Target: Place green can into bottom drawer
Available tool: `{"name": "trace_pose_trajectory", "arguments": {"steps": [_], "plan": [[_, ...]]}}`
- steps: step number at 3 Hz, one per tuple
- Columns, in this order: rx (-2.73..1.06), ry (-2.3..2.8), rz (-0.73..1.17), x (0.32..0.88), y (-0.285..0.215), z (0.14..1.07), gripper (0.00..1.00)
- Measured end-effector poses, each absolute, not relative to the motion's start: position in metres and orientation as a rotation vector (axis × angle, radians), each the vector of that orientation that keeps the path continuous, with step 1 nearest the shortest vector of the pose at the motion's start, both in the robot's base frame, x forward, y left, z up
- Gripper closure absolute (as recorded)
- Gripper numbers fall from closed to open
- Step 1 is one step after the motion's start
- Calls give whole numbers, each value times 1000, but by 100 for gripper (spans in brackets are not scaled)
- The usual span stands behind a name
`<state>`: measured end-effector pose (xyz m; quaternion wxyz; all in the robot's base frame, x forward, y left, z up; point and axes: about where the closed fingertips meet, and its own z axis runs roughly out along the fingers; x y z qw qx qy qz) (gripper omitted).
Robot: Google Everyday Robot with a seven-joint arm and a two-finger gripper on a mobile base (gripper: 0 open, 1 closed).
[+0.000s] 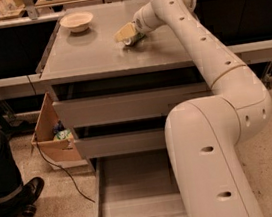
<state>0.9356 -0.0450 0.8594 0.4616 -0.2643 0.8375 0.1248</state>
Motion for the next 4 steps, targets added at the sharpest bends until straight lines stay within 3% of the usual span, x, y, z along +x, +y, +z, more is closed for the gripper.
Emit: {"name": "trace_pose_trajectory", "arguments": {"steps": [2,3,4], "plan": [[-758,2032,309,900,-54,886,61],[-852,2033,315,854,-62,903,85],[-924,2066,386,802,-75,896,100]]}}
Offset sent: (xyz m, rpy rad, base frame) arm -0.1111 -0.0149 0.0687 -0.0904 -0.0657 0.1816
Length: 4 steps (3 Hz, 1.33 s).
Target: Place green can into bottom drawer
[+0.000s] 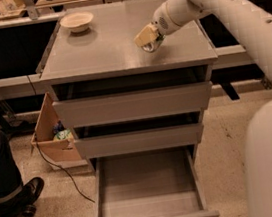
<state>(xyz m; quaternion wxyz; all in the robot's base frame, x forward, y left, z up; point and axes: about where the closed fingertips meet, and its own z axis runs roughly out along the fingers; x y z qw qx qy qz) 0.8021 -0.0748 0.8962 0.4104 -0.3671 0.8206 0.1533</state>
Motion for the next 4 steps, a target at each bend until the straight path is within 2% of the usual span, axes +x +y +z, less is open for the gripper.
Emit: {"name": "trace_pose_trajectory", "arguments": {"steps": [1,3,4], "plan": [[-980,2108,533,734,-89,884,100],[-1012,2100,532,714,-86,882,100],[-1074,2052,541,655,-82,887,100]]}}
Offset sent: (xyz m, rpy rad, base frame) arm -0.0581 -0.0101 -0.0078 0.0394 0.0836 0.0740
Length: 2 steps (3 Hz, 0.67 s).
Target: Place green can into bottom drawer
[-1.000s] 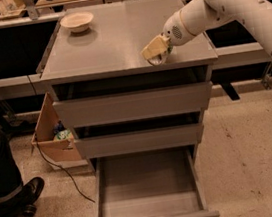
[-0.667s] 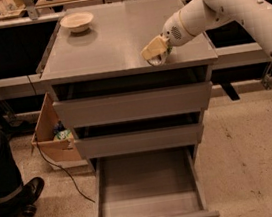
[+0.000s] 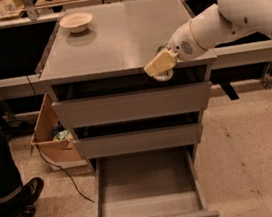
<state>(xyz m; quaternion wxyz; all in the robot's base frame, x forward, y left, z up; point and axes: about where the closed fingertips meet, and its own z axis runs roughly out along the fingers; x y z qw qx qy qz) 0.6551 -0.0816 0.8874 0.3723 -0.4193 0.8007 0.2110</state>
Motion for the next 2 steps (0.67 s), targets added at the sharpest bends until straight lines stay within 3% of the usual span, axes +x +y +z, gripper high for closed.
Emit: {"name": "trace_pose_trajectory", "arguments": {"steps": [2], "plan": [[-1142,2047,595,588,-80,825,100]]}}
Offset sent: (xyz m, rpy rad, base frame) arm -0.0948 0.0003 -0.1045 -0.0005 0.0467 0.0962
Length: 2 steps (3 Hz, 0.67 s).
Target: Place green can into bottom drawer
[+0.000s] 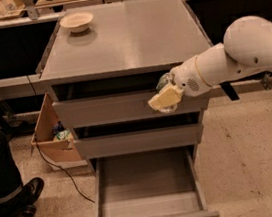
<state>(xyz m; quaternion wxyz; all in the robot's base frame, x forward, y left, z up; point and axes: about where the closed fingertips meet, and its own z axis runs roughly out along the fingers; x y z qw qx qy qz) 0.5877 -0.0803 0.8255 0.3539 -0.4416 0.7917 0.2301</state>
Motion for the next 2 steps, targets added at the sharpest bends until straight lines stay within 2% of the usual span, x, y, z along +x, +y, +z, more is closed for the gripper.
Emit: {"name": "trace_pose_trajectory", "arguments": {"steps": [1,2], "plan": [[-1176,2091,610,579,-72,772,100],[-1176,2091,610,579,-72,772,100]]}}
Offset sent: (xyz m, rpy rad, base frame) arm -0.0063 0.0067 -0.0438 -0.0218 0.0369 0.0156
